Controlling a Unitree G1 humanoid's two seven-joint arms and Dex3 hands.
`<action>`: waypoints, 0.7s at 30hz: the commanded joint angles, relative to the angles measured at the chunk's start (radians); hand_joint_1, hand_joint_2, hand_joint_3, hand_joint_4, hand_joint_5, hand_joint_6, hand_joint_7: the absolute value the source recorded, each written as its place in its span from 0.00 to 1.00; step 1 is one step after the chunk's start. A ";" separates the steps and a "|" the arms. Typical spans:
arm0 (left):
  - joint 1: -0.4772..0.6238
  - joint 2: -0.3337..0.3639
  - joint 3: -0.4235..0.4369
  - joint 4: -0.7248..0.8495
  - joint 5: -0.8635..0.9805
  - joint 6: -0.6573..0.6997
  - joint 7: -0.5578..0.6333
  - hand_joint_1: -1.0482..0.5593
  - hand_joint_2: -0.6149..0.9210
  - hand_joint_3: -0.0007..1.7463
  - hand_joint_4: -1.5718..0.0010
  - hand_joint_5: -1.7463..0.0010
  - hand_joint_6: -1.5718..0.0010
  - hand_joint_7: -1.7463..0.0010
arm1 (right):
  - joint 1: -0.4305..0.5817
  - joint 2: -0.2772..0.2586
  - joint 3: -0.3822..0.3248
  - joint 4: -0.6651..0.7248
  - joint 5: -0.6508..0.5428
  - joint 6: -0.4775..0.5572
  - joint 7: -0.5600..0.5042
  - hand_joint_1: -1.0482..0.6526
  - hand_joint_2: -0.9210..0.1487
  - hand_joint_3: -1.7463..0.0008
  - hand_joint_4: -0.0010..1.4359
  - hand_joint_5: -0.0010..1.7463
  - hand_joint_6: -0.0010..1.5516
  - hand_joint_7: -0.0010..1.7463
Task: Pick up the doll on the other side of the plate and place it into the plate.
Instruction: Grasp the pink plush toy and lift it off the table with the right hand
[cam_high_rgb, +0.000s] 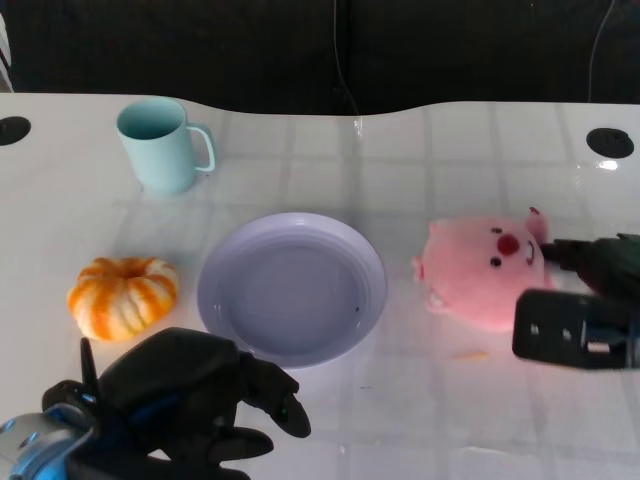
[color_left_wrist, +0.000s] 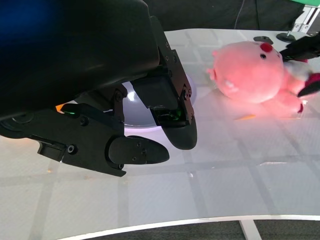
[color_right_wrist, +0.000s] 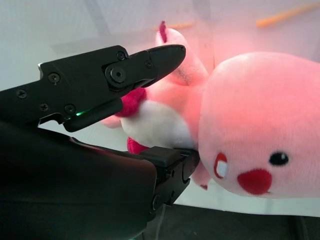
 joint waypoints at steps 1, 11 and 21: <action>0.007 0.016 0.003 -0.018 0.004 0.006 -0.009 0.48 1.00 0.19 0.53 0.31 0.41 0.82 | -0.058 0.019 0.023 0.127 0.025 -0.001 0.000 0.23 0.00 0.98 0.19 0.09 0.28 0.02; 0.053 0.015 0.009 -0.063 -0.003 0.004 -0.002 0.49 1.00 0.18 0.52 0.28 0.41 0.82 | -0.081 0.097 -0.038 0.306 0.136 -0.144 -0.356 0.48 0.00 0.96 0.63 0.18 0.67 0.06; 0.053 0.027 0.019 -0.091 -0.009 0.039 -0.036 0.48 1.00 0.20 0.54 0.28 0.42 0.82 | -0.087 0.075 0.000 0.371 0.110 -0.256 -0.576 0.49 0.39 0.45 0.56 0.97 0.59 0.61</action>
